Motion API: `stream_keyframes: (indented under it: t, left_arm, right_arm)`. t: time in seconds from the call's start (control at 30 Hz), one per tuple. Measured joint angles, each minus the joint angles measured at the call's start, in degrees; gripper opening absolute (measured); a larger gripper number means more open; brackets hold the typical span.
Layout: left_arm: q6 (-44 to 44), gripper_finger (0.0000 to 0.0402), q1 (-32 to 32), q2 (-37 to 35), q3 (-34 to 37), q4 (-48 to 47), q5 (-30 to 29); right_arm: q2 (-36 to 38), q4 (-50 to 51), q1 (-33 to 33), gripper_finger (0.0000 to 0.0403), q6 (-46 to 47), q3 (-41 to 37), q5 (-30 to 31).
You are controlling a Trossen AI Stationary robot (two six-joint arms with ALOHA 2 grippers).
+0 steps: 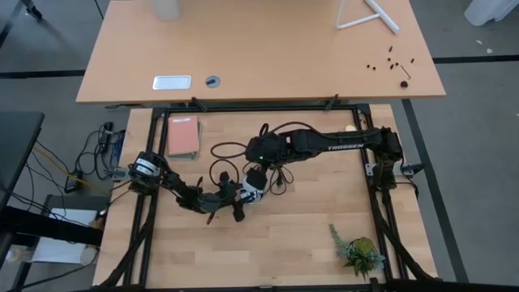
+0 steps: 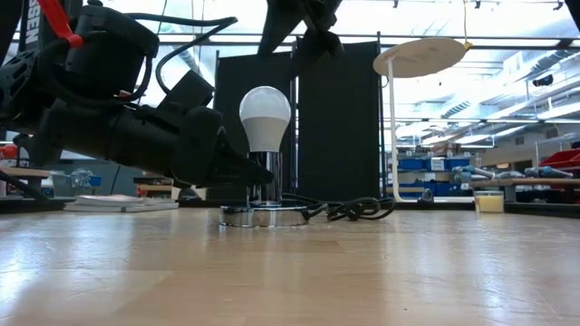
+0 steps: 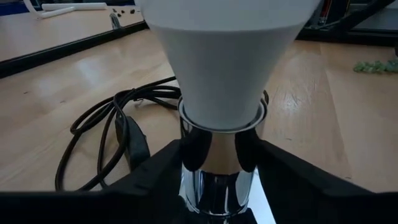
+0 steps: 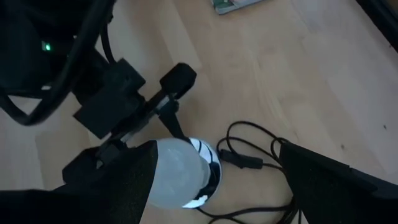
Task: Screw lightbulb
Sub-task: Remove the lightbulb from the silver lamp
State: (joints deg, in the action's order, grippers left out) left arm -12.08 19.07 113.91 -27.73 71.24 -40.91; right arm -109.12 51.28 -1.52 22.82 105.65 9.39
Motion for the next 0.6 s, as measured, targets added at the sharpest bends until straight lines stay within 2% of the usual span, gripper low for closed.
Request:
stream_keyframes:
  t: [0.33, 0.6]
  left_arm:
    - [-0.17, 0.0188, 0.00, 0.00, 0.00, 0.00, 0.00]
    - [-0.17, 0.0188, 0.00, 0.00, 0.00, 0.00, 0.02]
  right_arm:
    - [0.00, -2.31, 0.00, 0.0346, 1.86, 0.00, -1.35]
    - [0.00, -2.81, -0.80, 0.0346, 9.00, 0.01, -3.09]
